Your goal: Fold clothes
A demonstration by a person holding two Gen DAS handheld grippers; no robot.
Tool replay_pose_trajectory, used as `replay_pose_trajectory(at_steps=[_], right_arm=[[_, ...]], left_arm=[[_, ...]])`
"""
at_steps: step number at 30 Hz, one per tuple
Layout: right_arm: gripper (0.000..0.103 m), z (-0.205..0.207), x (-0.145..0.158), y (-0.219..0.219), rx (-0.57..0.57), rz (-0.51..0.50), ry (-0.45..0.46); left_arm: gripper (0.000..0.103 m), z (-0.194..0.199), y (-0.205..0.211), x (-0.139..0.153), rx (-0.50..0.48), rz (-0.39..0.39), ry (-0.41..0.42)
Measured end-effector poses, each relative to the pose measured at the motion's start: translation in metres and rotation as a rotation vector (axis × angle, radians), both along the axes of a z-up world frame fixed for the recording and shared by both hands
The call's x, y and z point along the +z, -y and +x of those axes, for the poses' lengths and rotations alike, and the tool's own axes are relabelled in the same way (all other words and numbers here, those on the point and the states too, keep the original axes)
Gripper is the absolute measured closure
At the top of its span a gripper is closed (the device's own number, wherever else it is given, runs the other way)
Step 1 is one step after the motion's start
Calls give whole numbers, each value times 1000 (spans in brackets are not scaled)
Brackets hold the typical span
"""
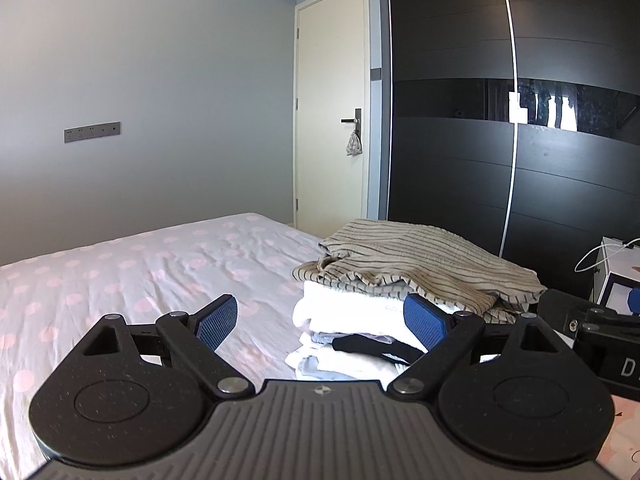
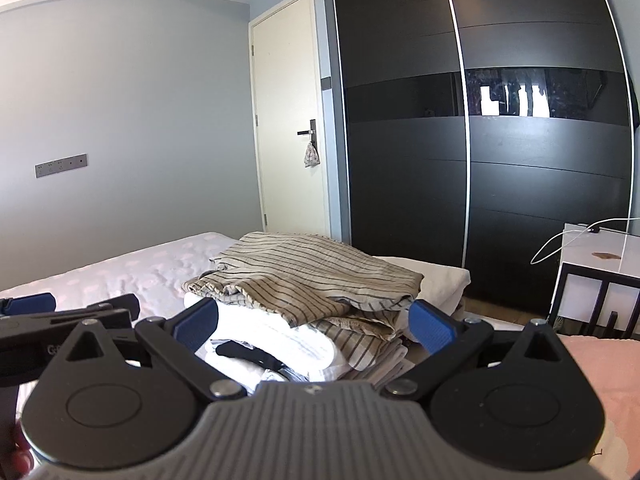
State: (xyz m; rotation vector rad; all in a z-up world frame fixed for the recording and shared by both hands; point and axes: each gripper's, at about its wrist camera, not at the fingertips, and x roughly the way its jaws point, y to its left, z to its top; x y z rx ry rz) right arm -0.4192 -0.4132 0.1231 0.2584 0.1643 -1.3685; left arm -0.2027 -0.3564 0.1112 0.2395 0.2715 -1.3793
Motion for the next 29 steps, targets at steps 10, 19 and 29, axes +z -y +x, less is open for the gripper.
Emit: replay_pose_trajectory(at_steps=[10,19,29], right_arm=[[1,2,-4,-1,-4,-5,-8],[1,3,-7,-2,-7,-11,-12],[1,3,-8,-2,-14,-7,-5]], left_arm=[[12,-1,-3,1,5,4,-18],[12,0,-3,0,2,12,-32],[12,-2,-5,-1,14,6,-20]])
